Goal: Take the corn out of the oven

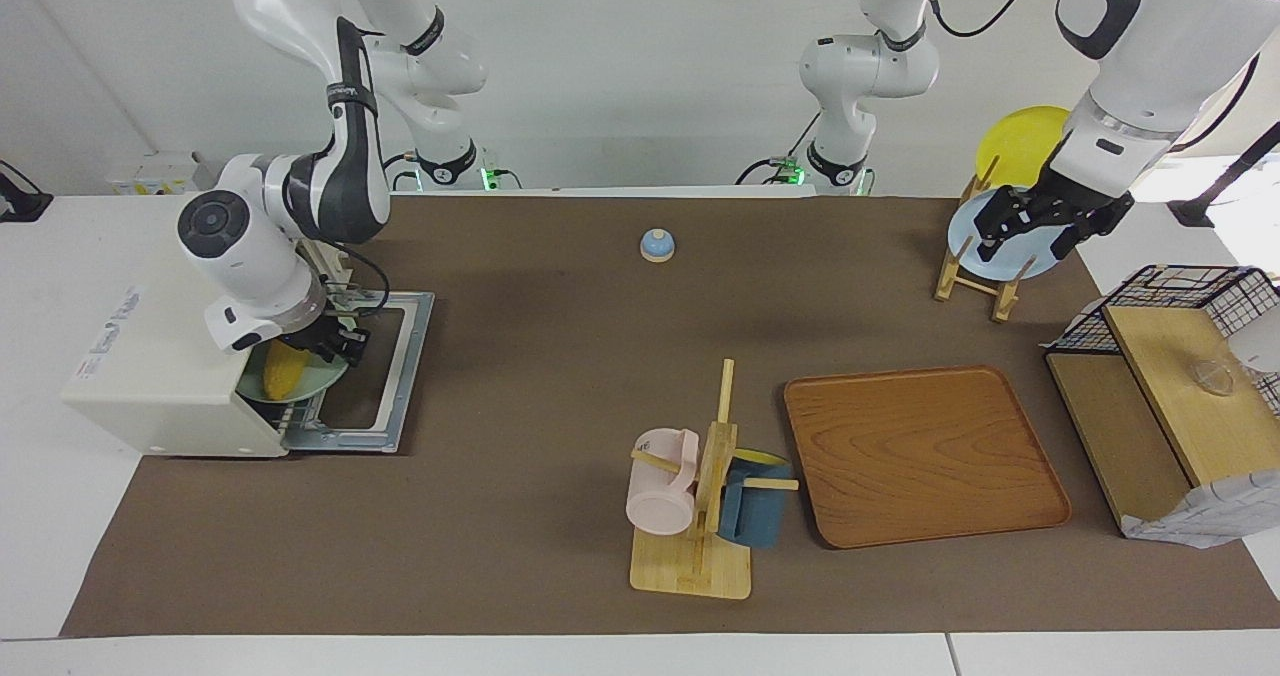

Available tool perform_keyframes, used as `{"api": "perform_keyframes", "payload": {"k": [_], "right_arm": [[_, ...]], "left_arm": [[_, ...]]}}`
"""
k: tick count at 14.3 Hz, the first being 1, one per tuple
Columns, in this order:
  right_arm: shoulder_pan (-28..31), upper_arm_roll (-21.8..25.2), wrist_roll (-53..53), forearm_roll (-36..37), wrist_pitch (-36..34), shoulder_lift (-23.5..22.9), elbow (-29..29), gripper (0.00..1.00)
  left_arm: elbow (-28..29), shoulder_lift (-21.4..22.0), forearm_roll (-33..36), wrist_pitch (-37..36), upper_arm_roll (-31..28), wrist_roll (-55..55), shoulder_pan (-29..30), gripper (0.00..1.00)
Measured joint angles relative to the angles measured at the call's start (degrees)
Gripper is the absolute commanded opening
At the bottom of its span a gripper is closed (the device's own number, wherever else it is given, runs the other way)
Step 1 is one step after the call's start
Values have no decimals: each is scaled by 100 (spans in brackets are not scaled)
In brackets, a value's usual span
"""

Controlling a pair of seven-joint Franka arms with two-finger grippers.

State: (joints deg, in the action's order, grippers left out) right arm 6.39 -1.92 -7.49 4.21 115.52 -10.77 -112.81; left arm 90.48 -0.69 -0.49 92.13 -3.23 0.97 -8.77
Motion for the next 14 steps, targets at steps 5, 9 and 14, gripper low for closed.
{"api": "perform_keyframes", "payload": {"k": [5, 9, 14], "right_arm": [[-304, -60, 20, 566, -96, 14, 69, 0], [-1137, -74, -297, 603, -937, -145, 948, 0], [-3238, -138, -2853, 424, -2231, -1491, 3351, 0]], "left_arm": [[0, 0, 0, 0, 0, 0, 0, 100], [0, 0, 0, 0, 0, 0, 0, 100], [0, 0, 0, 0, 0, 0, 0, 100]]}}
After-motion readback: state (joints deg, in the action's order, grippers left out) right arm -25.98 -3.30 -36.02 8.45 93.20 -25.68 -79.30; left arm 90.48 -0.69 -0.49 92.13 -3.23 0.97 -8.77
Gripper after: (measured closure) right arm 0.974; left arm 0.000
